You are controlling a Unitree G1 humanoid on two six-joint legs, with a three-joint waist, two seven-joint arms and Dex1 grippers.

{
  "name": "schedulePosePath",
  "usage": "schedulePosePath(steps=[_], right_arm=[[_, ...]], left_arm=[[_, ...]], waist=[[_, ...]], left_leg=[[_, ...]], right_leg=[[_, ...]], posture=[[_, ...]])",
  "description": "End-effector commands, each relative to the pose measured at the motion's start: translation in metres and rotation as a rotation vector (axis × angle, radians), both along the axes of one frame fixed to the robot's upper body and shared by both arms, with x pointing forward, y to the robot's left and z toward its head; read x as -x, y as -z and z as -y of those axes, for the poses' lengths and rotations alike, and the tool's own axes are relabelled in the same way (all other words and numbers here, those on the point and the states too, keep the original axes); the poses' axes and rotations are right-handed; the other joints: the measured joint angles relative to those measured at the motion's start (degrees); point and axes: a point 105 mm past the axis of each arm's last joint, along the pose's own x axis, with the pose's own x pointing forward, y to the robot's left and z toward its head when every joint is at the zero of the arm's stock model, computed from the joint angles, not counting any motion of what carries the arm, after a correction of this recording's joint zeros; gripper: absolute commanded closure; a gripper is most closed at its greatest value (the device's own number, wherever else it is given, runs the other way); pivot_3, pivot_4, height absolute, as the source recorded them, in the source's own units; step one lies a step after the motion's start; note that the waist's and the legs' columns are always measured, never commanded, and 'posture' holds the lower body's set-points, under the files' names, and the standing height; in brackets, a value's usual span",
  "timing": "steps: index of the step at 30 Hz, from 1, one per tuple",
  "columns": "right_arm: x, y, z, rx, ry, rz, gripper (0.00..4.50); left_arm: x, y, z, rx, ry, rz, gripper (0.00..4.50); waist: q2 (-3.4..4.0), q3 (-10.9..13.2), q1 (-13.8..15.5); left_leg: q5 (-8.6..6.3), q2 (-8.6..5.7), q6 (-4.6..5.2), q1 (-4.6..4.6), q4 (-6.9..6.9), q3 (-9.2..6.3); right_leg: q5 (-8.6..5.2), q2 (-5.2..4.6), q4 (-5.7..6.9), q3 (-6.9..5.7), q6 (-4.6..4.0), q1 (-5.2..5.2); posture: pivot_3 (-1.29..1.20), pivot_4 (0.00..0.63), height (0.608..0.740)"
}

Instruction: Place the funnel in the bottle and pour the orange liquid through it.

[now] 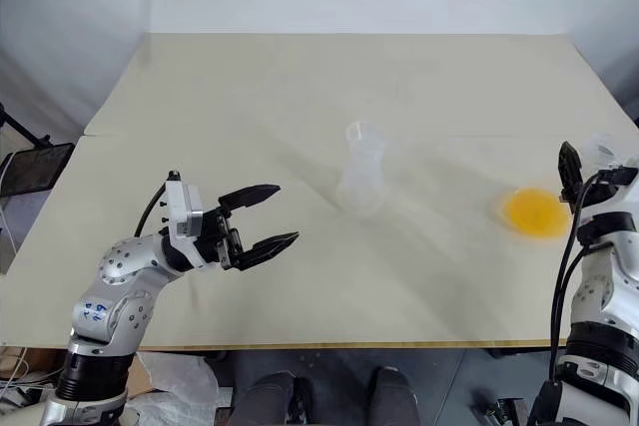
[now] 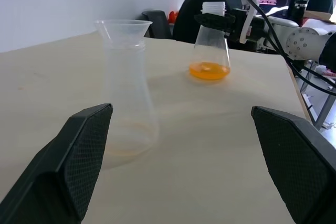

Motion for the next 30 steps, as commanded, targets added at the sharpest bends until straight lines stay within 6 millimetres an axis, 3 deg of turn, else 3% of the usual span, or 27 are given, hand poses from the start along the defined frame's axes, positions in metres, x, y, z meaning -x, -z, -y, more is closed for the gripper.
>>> schedulePosePath(steps=[1,8,13,16,19,30], right_arm=[[0.011,-0.019,0.000,0.018,-0.003,0.084,1.99],[0.011,-0.041,-0.047,0.077,-0.146,0.189,1.99],[0.002,-0.050,-0.089,0.180,-0.216,0.138,1.99],[-0.007,-0.055,-0.121,0.306,-0.256,0.060,1.99],[-0.007,-0.066,-0.147,0.466,-0.253,0.113,1.99],[-0.005,-0.083,-0.187,0.780,-0.241,0.273,1.99]], left_arm=[[0.003,-0.009,0.003,0.013,0.022,0.039,0.00],[0.003,-0.010,-0.002,0.002,0.014,0.043,0.00],[0.002,-0.011,-0.003,-0.001,0.005,0.044,0.00],[-0.001,-0.012,-0.005,0.005,-0.014,0.050,0.00],[-0.005,-0.012,-0.005,0.003,-0.042,0.066,0.00],[-0.018,-0.012,0.008,0.029,-0.089,0.099,0.00]], waist=[[0.00,0.0,0.0],[0.08,0.0,-0.1],[0.08,0.0,-0.2],[0.09,0.0,-0.2],[0.09,0.1,-0.1],[0.08,0.1,-0.1]], left_leg=[[0.00,0.00,0.00,-0.01,0.00,0.00],[0.00,0.01,0.00,-0.01,-0.03,0.02],[0.00,0.02,0.00,-0.01,-0.06,0.02],[0.00,0.02,-0.01,-0.02,-0.05,0.01],[0.00,0.01,-0.01,-0.09,-0.04,0.00],[0.00,-0.06,-0.01,-0.34,-0.02,-0.14]], right_leg=[[0.00,0.00,-0.01,0.00,0.00,0.00],[0.00,0.01,-0.02,0.00,0.00,-0.03],[0.00,0.01,-0.01,0.01,0.00,-0.06],[0.00,0.00,-0.01,0.01,0.00,-0.06],[0.00,-0.01,-0.01,-0.01,0.00,-0.12],[0.02,-0.01,-0.09,-0.22,0.03,-0.22]], posture=[[0.00,0.150,0.740],[0.00,0.150,0.740],[0.00,0.150,0.740],[0.00,0.150,0.740],[0.00,0.150,0.740],[0.00,0.150,0.740]])
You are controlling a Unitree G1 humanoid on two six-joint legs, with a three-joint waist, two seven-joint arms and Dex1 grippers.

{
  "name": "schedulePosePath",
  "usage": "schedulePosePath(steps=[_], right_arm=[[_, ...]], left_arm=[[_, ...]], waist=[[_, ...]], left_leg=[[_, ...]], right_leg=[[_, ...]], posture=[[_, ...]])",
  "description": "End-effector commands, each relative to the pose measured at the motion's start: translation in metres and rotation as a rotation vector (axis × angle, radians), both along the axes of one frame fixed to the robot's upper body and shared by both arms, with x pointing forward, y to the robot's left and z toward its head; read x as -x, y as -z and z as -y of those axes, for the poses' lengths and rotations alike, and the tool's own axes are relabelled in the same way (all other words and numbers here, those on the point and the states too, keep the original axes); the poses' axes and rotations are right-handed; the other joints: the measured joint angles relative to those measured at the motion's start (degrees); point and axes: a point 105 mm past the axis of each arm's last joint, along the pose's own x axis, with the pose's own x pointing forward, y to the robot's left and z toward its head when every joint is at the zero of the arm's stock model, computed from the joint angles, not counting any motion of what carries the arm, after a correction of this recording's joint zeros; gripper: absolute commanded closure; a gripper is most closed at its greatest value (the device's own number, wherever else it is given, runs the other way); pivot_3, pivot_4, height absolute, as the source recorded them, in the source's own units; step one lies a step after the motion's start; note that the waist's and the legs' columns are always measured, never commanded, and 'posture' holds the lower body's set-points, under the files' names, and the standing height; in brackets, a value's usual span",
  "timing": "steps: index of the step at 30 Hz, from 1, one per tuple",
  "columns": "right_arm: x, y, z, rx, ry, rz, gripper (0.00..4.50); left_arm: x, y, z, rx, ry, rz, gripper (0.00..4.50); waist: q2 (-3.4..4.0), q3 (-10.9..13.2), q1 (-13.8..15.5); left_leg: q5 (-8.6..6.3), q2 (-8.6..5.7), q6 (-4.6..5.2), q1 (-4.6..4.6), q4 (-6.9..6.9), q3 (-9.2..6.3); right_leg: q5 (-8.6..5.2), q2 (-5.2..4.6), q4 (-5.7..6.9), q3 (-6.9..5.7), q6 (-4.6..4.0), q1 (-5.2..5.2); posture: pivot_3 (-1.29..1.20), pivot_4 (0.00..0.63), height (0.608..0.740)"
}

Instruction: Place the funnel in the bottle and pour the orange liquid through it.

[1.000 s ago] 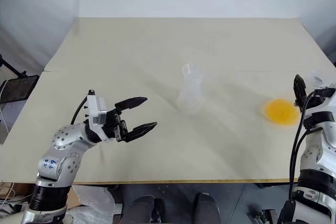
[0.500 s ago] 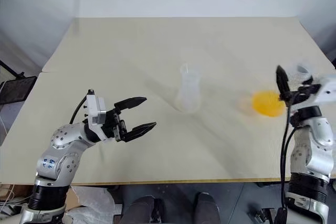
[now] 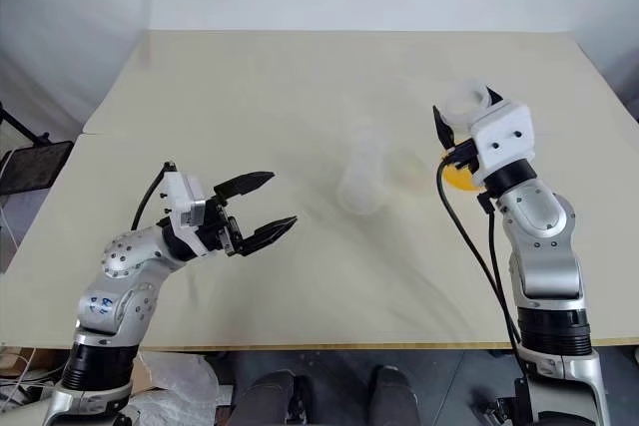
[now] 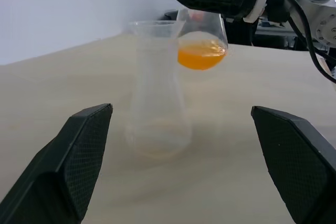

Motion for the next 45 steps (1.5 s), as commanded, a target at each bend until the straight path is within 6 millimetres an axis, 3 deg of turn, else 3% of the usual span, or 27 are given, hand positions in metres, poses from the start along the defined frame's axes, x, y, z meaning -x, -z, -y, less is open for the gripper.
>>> schedulePosePath(steps=[1,18,45], right_arm=[[0.008,-0.019,-0.011,0.130,-0.014,0.123,1.99],[-0.012,-0.017,-0.032,0.527,0.123,0.271,1.99],[-0.019,-0.034,-0.044,0.813,0.176,0.513,1.99]], left_arm=[[-0.004,-0.008,0.007,0.021,-0.006,0.042,0.00],[-0.032,-0.013,0.041,0.018,-0.029,0.071,0.00],[-0.029,-0.014,0.057,0.040,0.002,0.067,0.00]], waist=[[0.00,0.0,0.0],[-0.06,0.0,0.0],[-0.07,0.0,-0.1]], left_leg=[[0.00,0.00,0.00,0.00,0.00,0.00],[0.01,0.01,-0.01,-0.04,0.04,-0.03],[0.02,0.03,-0.02,-0.09,0.07,-0.14]], right_leg=[[0.00,0.00,0.00,0.00,0.00,0.00],[0.00,0.02,0.00,-0.08,0.01,0.01],[0.00,0.01,0.00,-0.19,0.01,0.03]], posture=[[0.00,0.150,0.740],[0.00,0.150,0.740],[0.00,0.150,0.740]])
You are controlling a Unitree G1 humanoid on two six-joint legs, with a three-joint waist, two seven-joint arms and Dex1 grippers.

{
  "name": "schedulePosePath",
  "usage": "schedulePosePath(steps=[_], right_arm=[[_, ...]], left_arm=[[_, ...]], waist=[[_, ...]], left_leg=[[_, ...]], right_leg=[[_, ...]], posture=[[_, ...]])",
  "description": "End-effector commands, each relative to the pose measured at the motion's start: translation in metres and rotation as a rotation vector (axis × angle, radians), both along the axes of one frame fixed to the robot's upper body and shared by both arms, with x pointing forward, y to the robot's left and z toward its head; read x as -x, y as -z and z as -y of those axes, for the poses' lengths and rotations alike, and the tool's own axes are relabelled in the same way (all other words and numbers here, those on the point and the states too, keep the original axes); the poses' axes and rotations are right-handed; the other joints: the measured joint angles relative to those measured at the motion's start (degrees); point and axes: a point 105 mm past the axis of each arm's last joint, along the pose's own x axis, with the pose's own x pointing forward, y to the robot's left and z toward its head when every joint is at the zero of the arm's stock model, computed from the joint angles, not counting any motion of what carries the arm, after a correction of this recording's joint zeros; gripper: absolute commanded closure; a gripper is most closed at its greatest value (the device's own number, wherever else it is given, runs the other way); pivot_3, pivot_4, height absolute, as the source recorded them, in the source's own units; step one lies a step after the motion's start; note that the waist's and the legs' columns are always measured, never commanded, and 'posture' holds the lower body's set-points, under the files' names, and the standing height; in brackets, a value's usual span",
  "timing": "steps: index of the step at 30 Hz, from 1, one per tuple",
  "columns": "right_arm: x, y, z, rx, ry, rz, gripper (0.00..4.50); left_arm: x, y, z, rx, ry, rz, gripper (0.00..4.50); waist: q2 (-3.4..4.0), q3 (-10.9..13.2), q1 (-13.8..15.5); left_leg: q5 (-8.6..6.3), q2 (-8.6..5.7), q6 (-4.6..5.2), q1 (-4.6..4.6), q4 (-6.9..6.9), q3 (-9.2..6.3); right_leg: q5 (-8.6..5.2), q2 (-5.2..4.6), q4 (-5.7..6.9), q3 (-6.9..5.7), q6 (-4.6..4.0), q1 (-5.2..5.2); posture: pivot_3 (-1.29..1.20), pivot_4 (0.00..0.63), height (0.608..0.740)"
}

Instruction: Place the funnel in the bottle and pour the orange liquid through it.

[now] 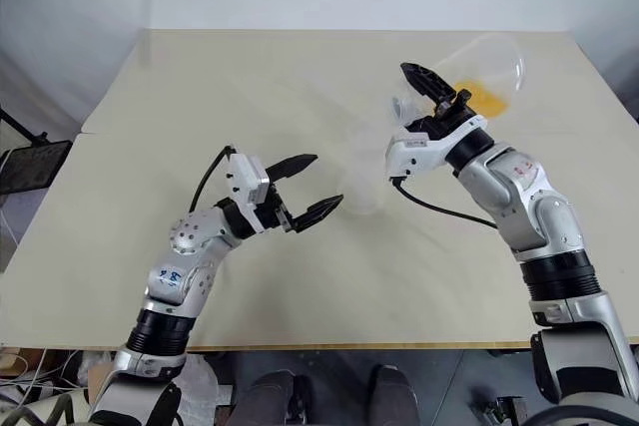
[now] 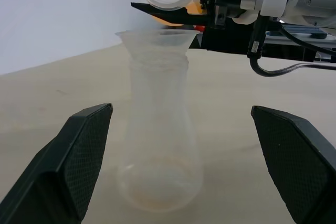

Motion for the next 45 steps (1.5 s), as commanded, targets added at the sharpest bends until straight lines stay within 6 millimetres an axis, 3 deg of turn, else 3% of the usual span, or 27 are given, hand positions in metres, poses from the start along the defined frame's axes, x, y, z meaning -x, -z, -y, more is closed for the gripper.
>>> schedulePosePath(steps=[1,17,45], right_arm=[[0.0069,-0.0182,-0.0017,0.019,-0.026,0.074,1.99],[0.0084,-0.0205,-0.0062,0.177,-0.002,0.205,1.99],[0.0021,-0.0178,-0.0004,0.179,0.005,0.194,1.99]], left_arm=[[0.0042,-0.0119,0.0052,0.019,0.016,0.050,0.00],[0.0034,-0.0134,0.0098,0.055,0.007,0.053,0.00],[0.0042,-0.0144,0.0112,0.074,-0.005,0.060,0.00]], waist=[[0.00,0.0,0.0],[0.00,0.0,-0.1],[0.00,0.0,0.0]], left_leg=[[0.00,0.00,0.00,0.00,0.00,0.00],[0.01,0.01,-0.01,-0.02,0.00,-0.03],[0.01,0.01,-0.01,-0.04,0.02,-0.06]], right_leg=[[0.00,0.00,0.00,0.00,0.00,0.00],[0.00,0.00,0.00,-0.03,0.00,0.00],[0.00,0.00,0.00,-0.05,0.00,0.01]], posture=[[0.00,0.150,0.740],[0.00,0.150,0.740],[0.00,0.150,0.740]])
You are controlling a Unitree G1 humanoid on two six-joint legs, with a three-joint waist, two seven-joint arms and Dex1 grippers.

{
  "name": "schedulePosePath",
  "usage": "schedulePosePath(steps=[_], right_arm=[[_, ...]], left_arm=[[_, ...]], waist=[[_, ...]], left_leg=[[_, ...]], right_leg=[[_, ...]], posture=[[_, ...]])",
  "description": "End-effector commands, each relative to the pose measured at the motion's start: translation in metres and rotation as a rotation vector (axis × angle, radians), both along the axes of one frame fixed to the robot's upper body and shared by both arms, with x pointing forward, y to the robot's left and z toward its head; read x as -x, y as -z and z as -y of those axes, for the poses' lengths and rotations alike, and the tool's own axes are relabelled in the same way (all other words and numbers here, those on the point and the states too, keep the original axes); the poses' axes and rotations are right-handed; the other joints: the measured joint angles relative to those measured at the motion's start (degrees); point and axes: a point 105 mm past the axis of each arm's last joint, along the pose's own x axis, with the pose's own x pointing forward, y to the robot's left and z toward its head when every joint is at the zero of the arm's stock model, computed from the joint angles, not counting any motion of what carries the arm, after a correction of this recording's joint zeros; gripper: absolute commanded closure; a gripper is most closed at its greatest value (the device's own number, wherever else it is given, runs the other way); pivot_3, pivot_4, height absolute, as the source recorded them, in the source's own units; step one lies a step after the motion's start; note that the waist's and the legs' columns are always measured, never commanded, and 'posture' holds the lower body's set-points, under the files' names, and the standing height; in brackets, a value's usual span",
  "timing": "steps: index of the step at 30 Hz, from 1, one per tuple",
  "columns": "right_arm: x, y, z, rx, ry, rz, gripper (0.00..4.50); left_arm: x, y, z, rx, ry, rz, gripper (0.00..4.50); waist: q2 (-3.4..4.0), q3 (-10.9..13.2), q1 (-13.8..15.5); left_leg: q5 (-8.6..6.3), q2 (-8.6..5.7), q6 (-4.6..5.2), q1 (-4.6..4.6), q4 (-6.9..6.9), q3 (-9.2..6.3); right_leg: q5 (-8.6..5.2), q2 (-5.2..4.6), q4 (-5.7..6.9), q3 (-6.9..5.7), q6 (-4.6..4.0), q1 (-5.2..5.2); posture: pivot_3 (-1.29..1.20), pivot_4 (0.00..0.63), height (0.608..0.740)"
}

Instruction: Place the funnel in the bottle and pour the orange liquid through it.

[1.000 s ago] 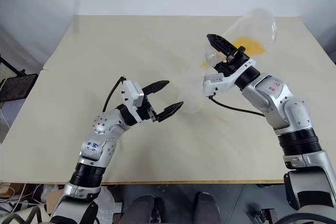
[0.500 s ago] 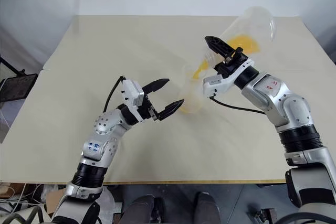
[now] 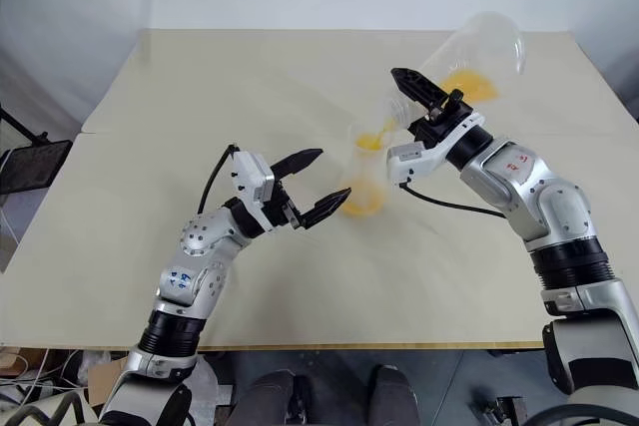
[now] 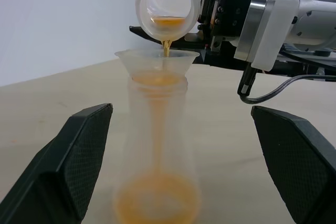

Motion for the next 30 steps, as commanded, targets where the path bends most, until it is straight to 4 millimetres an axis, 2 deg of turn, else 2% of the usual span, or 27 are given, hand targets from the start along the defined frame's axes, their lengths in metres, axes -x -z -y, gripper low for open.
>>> schedulePosePath(steps=[1,30], right_arm=[[0.0053,-0.0205,0.0008,-0.002,-0.013,0.075,1.99],[0.0063,-0.0203,-0.0054,0.038,-0.033,0.111,1.99]], left_arm=[[0.0037,-0.0083,0.0023,0.010,0.003,0.044,0.00],[0.0060,-0.0084,0.0003,0.020,-0.006,0.050,0.00]], waist=[[0.00,0.0,0.0],[0.00,0.0,0.0]], left_leg=[[0.00,0.00,0.00,0.00,0.00,0.00],[0.00,0.00,0.00,0.00,0.00,-0.01]], right_leg=[[0.00,0.00,0.00,0.00,0.00,0.00],[0.00,0.00,0.00,-0.01,0.00,0.00]], posture=[[0.00,0.150,0.740],[0.00,0.150,0.740]])
